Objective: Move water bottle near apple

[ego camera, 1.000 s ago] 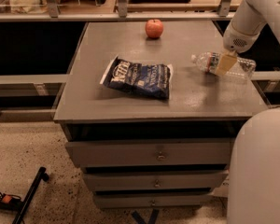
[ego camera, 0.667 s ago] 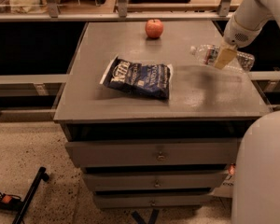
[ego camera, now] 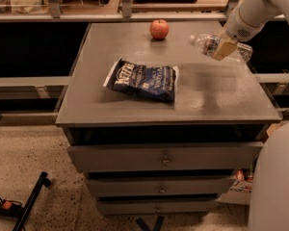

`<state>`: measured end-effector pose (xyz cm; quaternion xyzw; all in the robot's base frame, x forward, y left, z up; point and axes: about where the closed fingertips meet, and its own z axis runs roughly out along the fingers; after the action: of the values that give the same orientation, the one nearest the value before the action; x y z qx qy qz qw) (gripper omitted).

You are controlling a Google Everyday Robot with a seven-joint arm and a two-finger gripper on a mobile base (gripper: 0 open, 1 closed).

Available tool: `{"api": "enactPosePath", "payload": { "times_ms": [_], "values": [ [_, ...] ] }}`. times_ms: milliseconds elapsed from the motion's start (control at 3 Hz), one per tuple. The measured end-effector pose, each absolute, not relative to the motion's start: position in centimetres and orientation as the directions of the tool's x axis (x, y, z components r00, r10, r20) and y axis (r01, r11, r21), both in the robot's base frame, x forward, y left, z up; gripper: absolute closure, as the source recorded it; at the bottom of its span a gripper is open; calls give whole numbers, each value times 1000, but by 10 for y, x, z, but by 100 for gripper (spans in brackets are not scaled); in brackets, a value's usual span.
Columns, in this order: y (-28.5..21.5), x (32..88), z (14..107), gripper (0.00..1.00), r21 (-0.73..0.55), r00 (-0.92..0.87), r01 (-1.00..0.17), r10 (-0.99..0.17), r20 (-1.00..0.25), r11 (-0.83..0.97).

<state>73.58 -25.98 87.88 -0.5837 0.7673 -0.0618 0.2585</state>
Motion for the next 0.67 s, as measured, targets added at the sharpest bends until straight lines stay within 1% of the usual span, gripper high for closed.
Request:
{"api": "enactPosePath", "payload": {
  "times_ms": [333,667],
  "values": [
    [-233,759,886,100,-501,-61,-831,-934,-352,243],
    [-203,778,889,100,-589,49,-791,-943,-329,165]
  ]
}}
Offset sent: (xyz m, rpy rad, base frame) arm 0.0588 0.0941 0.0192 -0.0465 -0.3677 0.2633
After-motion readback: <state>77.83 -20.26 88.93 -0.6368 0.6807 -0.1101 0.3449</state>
